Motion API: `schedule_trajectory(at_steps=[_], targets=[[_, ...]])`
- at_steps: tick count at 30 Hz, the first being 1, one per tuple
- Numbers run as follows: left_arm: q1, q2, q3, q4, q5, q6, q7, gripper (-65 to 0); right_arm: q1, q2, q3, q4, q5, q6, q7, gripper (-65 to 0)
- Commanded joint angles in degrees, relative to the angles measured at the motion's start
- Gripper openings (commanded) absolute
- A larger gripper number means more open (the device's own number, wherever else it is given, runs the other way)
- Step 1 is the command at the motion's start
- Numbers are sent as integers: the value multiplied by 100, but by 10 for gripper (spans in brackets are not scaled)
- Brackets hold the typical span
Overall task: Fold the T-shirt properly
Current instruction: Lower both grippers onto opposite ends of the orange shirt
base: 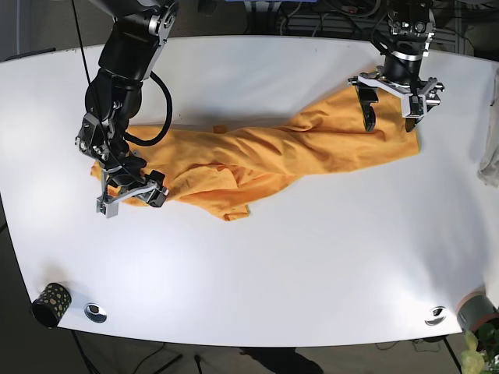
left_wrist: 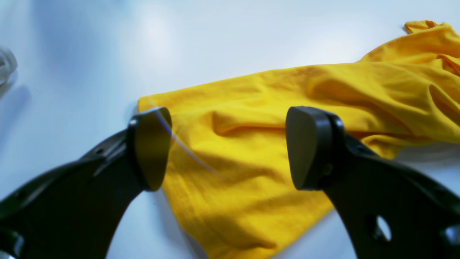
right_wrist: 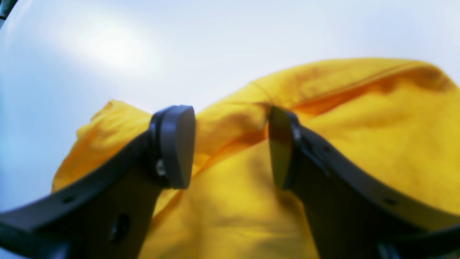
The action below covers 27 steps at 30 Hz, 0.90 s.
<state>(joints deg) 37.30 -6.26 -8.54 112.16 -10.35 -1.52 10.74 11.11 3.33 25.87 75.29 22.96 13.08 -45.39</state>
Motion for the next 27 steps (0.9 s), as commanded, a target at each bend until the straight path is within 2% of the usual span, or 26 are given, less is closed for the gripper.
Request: schedule_trajectory(at_steps=[1,9,27], targets=[[28,-29,-12,94,2,-11,-156,-185,229,23,11,-131,64,24,121,-330],[37,-240,-12,94,2,-11,-156,-185,361,14,20,-421,64,59,121,-336],[55,-231,-12,94,2,-11,-156,-185,642,-4,-7,-518,56,59,130,-338]])
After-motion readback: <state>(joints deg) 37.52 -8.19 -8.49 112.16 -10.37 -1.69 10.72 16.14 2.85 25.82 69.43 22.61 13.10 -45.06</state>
